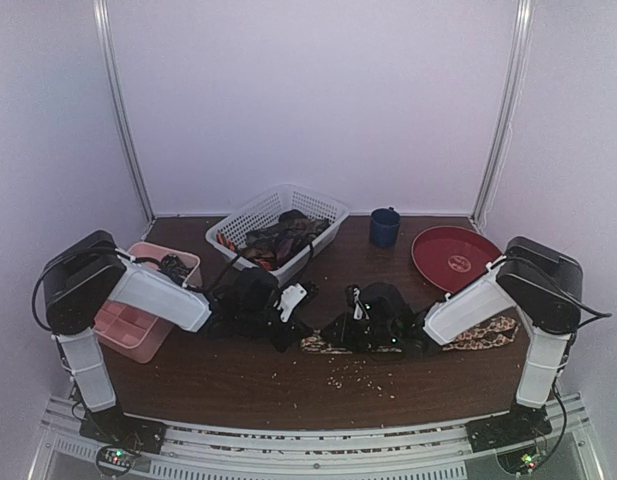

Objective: Roll the ties
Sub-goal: Fold the tie at the center of the board.

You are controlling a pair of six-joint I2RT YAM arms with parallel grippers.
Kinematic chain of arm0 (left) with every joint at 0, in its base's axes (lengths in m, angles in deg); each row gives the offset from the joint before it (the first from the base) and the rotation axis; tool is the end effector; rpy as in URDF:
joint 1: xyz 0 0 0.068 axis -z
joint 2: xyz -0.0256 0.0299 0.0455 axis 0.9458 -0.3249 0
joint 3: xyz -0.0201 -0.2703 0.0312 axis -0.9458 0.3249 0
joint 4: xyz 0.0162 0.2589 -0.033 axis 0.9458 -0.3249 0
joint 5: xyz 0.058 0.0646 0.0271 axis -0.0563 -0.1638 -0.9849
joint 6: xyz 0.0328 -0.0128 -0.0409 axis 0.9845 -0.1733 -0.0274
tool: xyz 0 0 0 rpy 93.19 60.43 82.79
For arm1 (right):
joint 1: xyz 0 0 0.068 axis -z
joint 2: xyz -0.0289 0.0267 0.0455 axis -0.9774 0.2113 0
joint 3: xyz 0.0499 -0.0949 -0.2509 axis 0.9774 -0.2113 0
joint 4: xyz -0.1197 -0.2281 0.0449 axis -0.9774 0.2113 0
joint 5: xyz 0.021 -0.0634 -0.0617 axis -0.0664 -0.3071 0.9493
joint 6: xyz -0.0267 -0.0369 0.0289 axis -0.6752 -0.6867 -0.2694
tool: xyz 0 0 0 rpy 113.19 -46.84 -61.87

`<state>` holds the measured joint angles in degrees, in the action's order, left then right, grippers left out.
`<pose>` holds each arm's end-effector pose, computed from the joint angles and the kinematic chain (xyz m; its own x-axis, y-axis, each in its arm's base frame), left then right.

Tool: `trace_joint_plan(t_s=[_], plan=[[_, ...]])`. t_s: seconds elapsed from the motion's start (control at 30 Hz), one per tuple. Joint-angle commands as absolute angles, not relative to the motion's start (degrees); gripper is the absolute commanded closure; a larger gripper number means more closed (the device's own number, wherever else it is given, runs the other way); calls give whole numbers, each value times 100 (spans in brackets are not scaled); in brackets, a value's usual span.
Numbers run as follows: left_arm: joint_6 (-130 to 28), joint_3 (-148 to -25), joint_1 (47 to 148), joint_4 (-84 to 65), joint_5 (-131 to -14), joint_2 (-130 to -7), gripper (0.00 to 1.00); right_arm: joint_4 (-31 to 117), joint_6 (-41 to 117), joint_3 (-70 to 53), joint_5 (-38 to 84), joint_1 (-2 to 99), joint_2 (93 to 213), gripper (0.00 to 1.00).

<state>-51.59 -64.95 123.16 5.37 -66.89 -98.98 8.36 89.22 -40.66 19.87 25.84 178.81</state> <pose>0.2176 -0.2936 0.1325 -0.5611 0.3872 -0.7316 0.7809 0.5407 -0.3128 0.2133 0.2836 0.1199 -0.9044 0.1964 -0.3788 -0.2048 0.5790 0.7892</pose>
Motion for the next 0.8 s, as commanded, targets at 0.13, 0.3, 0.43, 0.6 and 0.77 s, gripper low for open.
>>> trace_joint_plan(t_s=[0.13, 0.3, 0.43, 0.6, 0.77], plan=[[-5535, -6191, 12369, 1240, -6769, -10019, 100, 1543, 8722, -3918, 2356, 2481, 17335, 78], [-5556, -6150, 12375, 1313, -6794, -10028, 100, 1817, 8648, -3777, 2496, 2290, 17340, 80], [-5589, -6147, 12369, 1331, -6804, -10027, 100, 1841, 8648, -3644, 2439, 2225, 17505, 83], [-5646, -6125, 12378, 1343, -6806, -10019, 100, 2183, 8540, -3458, 2535, 2165, 17722, 84], [-5789, -6143, 12381, 1252, -6888, -9853, 100, 2404, 8413, -3472, 2793, 2156, 17815, 86]])
